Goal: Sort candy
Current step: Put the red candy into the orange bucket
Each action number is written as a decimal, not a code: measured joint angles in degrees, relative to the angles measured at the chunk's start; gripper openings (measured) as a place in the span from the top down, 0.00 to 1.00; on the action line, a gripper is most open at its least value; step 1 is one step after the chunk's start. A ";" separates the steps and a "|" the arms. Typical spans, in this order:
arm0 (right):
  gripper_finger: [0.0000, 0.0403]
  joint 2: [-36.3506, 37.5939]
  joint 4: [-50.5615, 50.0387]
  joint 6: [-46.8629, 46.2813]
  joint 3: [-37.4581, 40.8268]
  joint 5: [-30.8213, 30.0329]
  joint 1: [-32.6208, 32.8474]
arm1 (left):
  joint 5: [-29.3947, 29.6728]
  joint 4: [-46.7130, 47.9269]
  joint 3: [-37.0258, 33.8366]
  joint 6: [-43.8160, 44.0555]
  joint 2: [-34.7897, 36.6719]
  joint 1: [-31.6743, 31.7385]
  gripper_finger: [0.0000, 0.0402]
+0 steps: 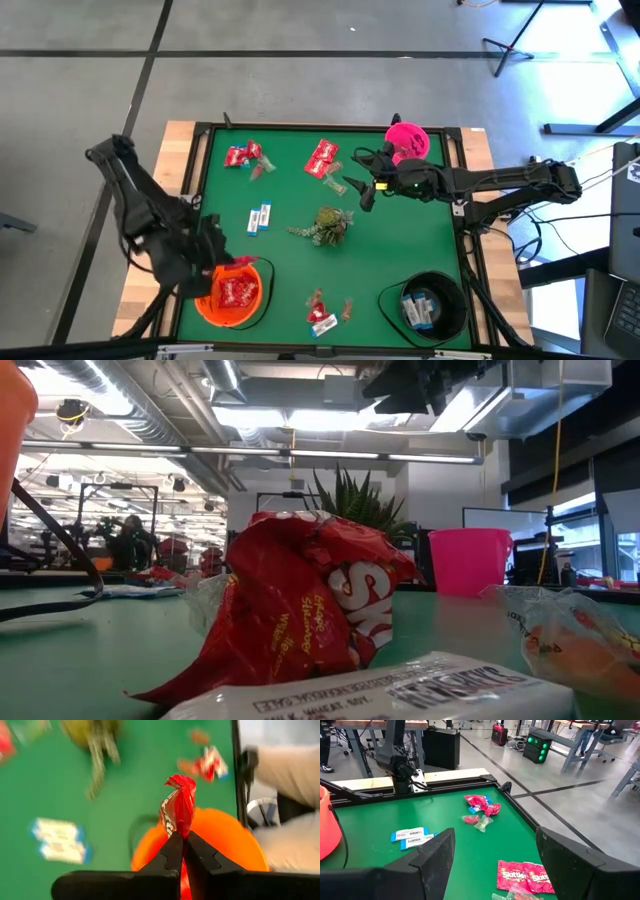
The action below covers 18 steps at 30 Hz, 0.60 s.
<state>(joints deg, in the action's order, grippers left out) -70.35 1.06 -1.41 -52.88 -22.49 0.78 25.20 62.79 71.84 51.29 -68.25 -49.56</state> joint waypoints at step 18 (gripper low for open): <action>0.32 0.00 -2.12 -2.09 0.00 2.86 0.00 | -17.04 6.62 1.56 20.57 -8.68 0.02 0.98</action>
<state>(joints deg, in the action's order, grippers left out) -70.35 -1.06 -3.50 -52.88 -19.62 0.78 8.16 69.42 73.41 71.86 -76.93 -49.54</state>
